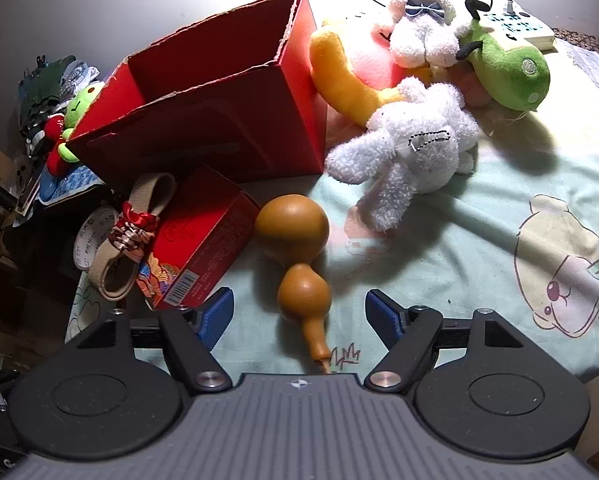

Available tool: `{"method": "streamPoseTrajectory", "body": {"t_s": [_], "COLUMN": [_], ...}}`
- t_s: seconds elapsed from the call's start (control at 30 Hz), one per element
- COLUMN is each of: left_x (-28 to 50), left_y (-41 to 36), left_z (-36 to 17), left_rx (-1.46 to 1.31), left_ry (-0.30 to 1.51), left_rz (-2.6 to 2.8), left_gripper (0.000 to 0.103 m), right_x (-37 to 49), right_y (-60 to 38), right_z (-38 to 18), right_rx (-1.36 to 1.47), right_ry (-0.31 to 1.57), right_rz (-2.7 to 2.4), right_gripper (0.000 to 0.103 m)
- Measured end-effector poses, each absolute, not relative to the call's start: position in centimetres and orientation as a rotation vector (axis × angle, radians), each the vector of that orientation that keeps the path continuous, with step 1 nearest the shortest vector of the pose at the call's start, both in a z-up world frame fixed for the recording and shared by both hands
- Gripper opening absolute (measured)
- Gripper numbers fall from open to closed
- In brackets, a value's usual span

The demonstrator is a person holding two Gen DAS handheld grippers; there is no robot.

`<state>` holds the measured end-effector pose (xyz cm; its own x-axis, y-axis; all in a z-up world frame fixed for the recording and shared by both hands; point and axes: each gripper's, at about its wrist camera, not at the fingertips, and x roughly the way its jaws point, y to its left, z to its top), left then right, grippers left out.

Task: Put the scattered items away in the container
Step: 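Move the open right gripper toward the brown gourd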

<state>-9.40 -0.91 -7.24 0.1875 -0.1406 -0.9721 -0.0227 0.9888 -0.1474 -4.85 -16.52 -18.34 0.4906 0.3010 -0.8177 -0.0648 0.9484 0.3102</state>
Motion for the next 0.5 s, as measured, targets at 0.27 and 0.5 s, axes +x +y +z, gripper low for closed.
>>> {"method": "streamPoseTrajectory", "body": {"t_s": [0.27, 0.5], "left_x": [-7.0, -5.3], "left_y": [-3.4, -7.0], "left_z": [-6.7, -7.4], "left_rx": [-0.008, 0.098], "left_ry": [1.296, 1.277], "left_rz": [-0.124, -0.194], "left_gripper": [0.102, 0.102], "right_x": [-3.9, -2.8], "right_y": [-18.6, -20.4], "right_z": [-19.5, -19.2], "right_rx": [0.352, 0.345], "right_ry": [1.066, 1.047], "right_rz": [0.263, 0.235], "right_gripper": [0.066, 0.062]}}
